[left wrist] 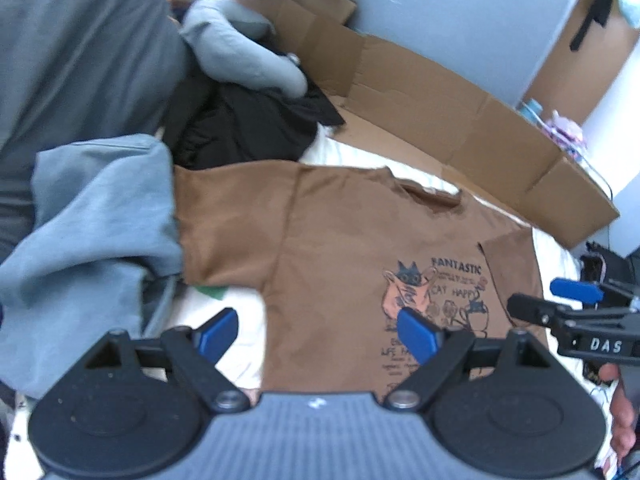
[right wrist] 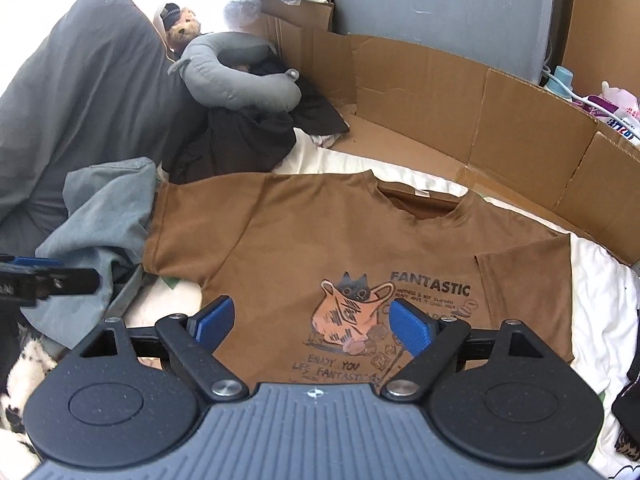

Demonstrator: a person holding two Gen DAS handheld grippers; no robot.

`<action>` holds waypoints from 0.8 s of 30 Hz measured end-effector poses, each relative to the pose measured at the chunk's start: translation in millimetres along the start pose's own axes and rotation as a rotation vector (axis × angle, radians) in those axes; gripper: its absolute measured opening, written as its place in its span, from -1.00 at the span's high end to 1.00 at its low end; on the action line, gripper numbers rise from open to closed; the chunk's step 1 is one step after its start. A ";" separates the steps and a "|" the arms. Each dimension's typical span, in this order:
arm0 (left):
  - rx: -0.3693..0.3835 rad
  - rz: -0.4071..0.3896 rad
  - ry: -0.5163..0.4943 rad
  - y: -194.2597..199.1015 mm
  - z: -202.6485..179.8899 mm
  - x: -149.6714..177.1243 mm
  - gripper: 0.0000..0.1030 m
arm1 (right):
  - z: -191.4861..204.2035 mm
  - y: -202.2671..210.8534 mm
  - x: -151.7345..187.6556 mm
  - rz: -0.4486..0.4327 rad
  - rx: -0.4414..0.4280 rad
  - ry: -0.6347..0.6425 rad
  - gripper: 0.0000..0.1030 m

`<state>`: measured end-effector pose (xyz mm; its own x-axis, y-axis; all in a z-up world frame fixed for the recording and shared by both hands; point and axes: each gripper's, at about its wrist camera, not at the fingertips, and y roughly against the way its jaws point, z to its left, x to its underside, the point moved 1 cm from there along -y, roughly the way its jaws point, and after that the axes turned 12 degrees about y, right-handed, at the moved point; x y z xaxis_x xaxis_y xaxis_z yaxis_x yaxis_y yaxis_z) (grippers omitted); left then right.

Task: Fold clothes
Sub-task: 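Lift both open grippers away from the shirt and back off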

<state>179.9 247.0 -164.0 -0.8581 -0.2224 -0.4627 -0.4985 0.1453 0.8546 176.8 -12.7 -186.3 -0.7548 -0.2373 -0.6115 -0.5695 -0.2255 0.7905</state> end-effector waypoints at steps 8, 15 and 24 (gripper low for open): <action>-0.034 -0.054 0.058 -2.5 39.4 -15.7 -0.71 | 12.3 -25.7 2.9 -0.022 -0.013 0.007 -0.73; -0.017 -0.124 0.108 -40.3 60.1 -14.1 -0.59 | 26.0 -69.4 9.4 -0.059 -0.033 0.046 -0.73; 0.005 -0.186 0.158 -89.5 79.0 -3.1 -0.17 | 40.8 -123.9 31.2 -0.086 -0.036 0.050 -0.72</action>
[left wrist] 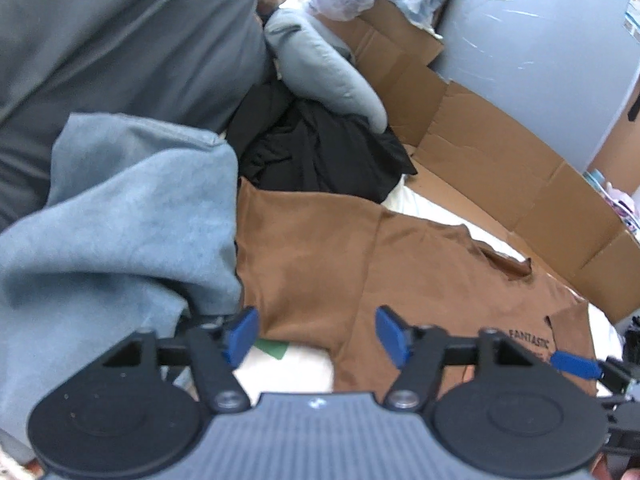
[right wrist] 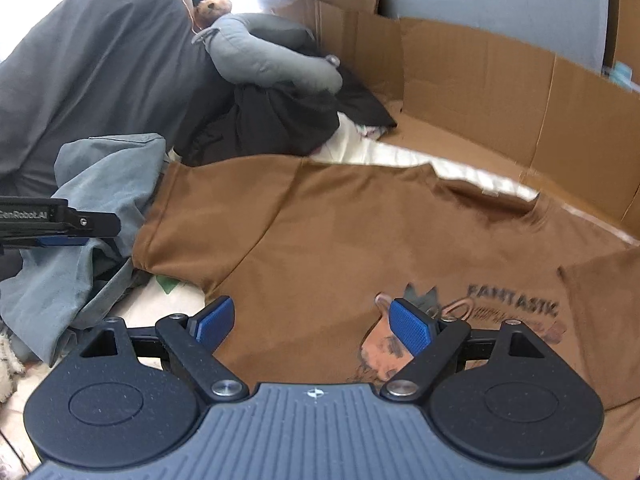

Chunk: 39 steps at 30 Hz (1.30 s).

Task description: Fold clothes

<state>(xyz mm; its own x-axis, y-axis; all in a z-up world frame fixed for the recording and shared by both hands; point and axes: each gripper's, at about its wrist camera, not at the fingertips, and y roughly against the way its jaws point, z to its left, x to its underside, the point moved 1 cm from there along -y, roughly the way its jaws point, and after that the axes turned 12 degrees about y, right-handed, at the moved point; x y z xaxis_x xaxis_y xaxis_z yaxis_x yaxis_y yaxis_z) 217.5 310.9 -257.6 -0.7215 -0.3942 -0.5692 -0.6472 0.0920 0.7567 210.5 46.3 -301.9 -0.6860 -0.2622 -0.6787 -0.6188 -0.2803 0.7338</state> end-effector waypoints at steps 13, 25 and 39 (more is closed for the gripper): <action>-0.050 -0.060 0.153 -50.4 41.6 31.2 0.28 | 21.9 -50.0 33.1 0.046 -0.056 -0.093 -0.41; -0.029 -0.074 0.279 -74.6 56.2 41.7 0.18 | 33.5 -65.7 39.2 0.085 -0.104 -0.118 0.15; 0.008 -0.145 0.309 -82.2 57.3 42.6 0.31 | 38.8 -69.6 44.5 0.127 -0.103 -0.124 0.15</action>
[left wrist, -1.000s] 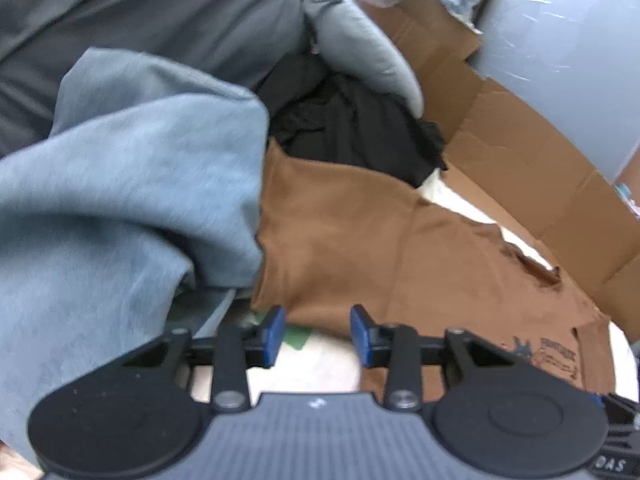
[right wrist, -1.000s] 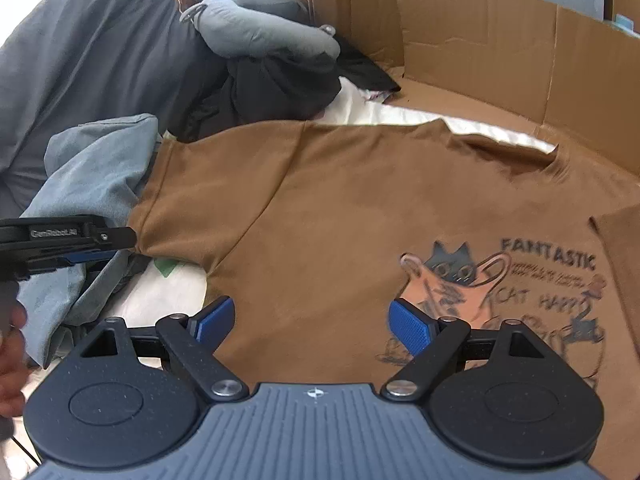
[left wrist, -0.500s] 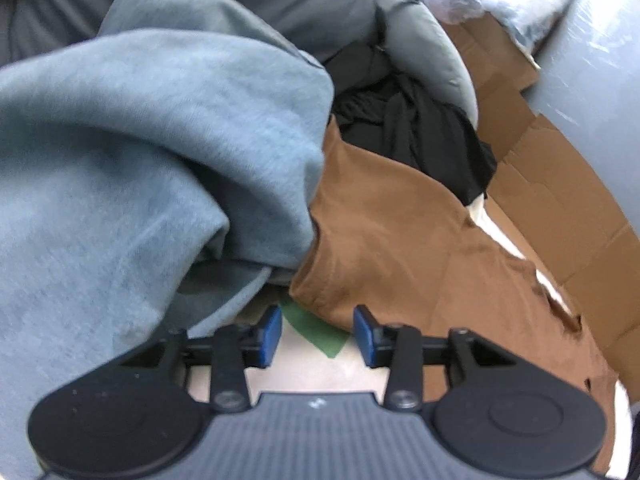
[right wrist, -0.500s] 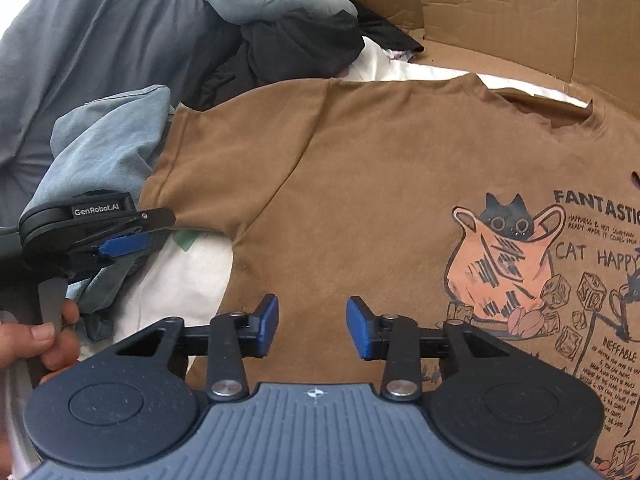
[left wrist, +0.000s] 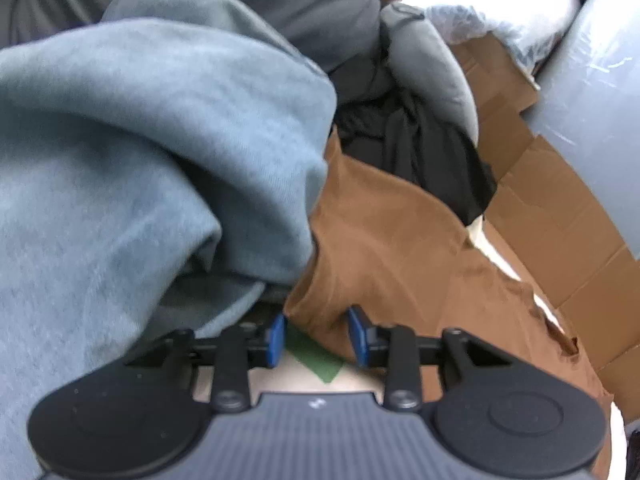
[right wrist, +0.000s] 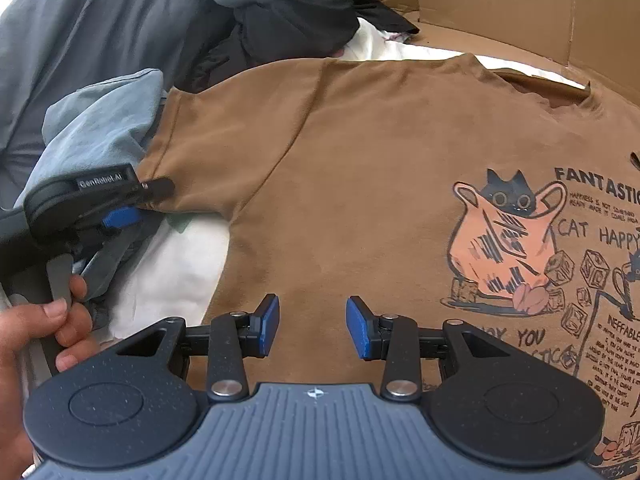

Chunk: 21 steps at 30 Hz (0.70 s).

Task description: Fold clothes

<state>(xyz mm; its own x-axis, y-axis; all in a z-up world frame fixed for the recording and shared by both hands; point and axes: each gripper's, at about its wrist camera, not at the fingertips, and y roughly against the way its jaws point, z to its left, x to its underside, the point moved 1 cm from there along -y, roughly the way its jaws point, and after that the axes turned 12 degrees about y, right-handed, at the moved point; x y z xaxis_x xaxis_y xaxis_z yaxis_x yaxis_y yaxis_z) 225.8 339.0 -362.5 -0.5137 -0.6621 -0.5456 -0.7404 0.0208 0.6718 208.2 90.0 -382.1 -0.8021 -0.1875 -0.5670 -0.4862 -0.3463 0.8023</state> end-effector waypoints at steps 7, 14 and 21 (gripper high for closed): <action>0.108 -0.013 0.019 16.0 0.5 -2.6 0.31 | 8.7 -7.0 -13.8 -0.012 -0.006 0.028 0.15; 0.133 0.008 -0.007 15.2 -2.1 -1.1 0.57 | 13.7 -11.1 -27.5 -0.027 -0.008 0.048 0.14; 0.127 -0.013 0.003 16.1 -1.2 -3.2 0.85 | 24.0 -21.8 -41.1 -0.054 -0.061 0.080 0.70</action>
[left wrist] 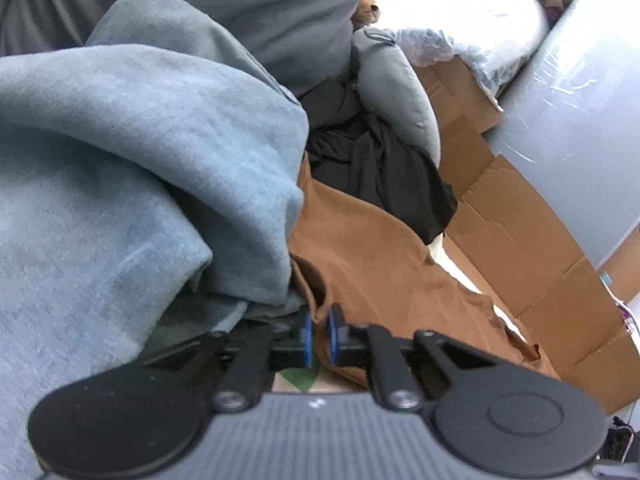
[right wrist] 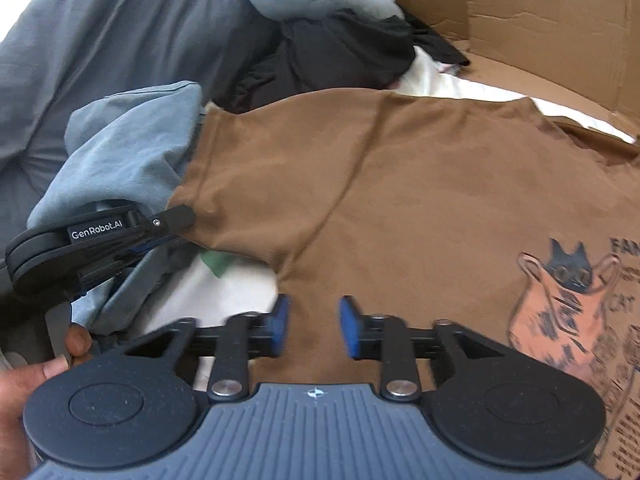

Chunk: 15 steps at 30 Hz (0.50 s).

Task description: Fold clothes

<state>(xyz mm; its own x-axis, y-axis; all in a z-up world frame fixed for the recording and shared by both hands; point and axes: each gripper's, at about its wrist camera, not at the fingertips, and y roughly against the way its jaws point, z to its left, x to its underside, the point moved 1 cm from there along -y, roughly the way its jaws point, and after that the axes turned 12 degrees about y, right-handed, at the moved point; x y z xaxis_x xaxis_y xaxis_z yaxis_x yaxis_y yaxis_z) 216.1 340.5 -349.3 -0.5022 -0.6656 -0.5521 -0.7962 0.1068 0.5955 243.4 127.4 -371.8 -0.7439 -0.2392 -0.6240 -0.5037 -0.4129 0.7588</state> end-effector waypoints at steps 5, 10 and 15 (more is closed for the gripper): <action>-0.009 -0.017 -0.002 0.6 -0.5 -5.9 0.87 | 3.0 -14.1 -8.8 -0.006 -0.030 -0.012 0.99; 0.002 -0.018 -0.010 1.4 -4.9 -10.8 0.87 | 2.4 -30.2 -15.5 -0.003 -0.059 -0.059 1.00; 0.011 -0.009 -0.006 1.7 -7.5 -10.1 0.87 | 1.6 -45.5 -14.6 0.026 -0.065 -0.082 1.00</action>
<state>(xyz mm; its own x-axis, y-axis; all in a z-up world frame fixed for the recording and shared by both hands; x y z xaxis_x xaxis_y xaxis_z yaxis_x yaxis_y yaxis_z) 222.4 341.9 -338.3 -0.4966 -0.6621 -0.5612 -0.8047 0.1090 0.5835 276.5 151.1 -396.9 -0.7909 -0.1791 -0.5852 -0.4564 -0.4645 0.7589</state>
